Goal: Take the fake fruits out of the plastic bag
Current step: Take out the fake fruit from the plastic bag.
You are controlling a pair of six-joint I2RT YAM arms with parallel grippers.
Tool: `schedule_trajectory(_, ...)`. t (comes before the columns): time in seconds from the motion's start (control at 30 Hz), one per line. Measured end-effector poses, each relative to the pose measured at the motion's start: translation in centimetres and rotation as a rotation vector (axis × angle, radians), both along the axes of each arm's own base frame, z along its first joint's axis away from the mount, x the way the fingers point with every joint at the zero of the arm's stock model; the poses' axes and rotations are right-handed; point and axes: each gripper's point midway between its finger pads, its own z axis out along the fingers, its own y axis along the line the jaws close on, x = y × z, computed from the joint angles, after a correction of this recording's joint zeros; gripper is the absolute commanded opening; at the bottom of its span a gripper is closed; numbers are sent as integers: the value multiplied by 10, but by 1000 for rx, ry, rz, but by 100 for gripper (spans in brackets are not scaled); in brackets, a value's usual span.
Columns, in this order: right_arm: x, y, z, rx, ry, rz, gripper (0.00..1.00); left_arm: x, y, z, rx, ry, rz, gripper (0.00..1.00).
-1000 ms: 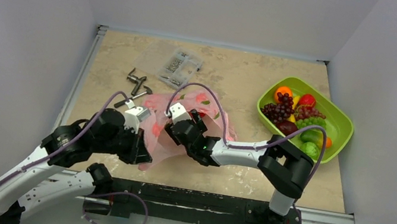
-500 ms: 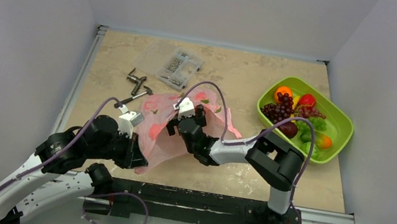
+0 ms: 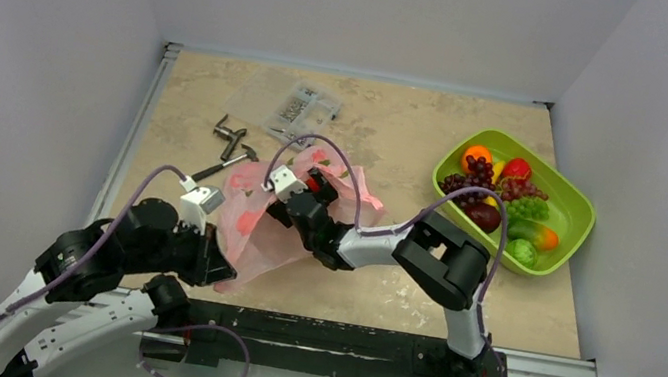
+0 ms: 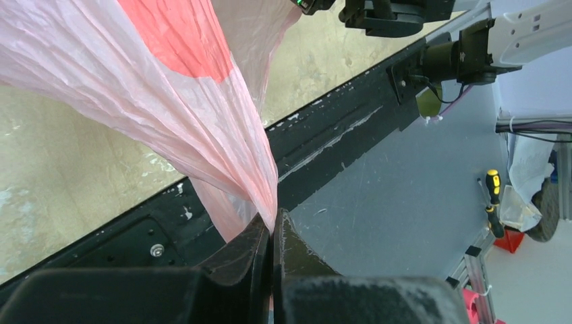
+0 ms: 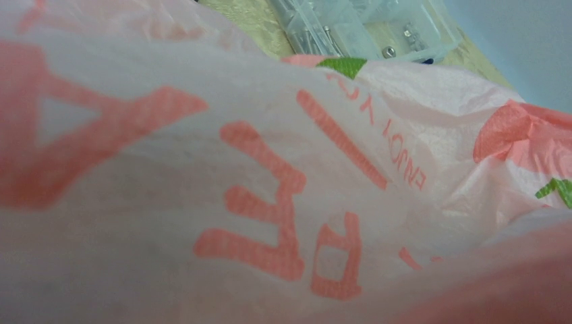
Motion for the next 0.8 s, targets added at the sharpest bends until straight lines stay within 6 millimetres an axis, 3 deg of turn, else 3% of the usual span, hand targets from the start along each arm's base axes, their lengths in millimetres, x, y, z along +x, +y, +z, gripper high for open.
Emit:
schedule_trajectory(0.2,7,6,-5,-97,-11,20,99,-1,22,4,46,-35,63,0)
schedule_trajectory(0.37,6,22,-7,-97,41,99,98,-2,28,7,55,-45,80,0)
schedule_trajectory(0.57,9,49,-20,-45,119,191,78,-3,28,4,60,-35,79,0)
schedule_trajectory(0.67,16,60,-30,-15,155,214,63,-3,27,-3,68,-17,79,0)
schedule_trajectory(0.8,19,62,-34,-1,179,227,47,-3,27,-15,88,19,88,0)
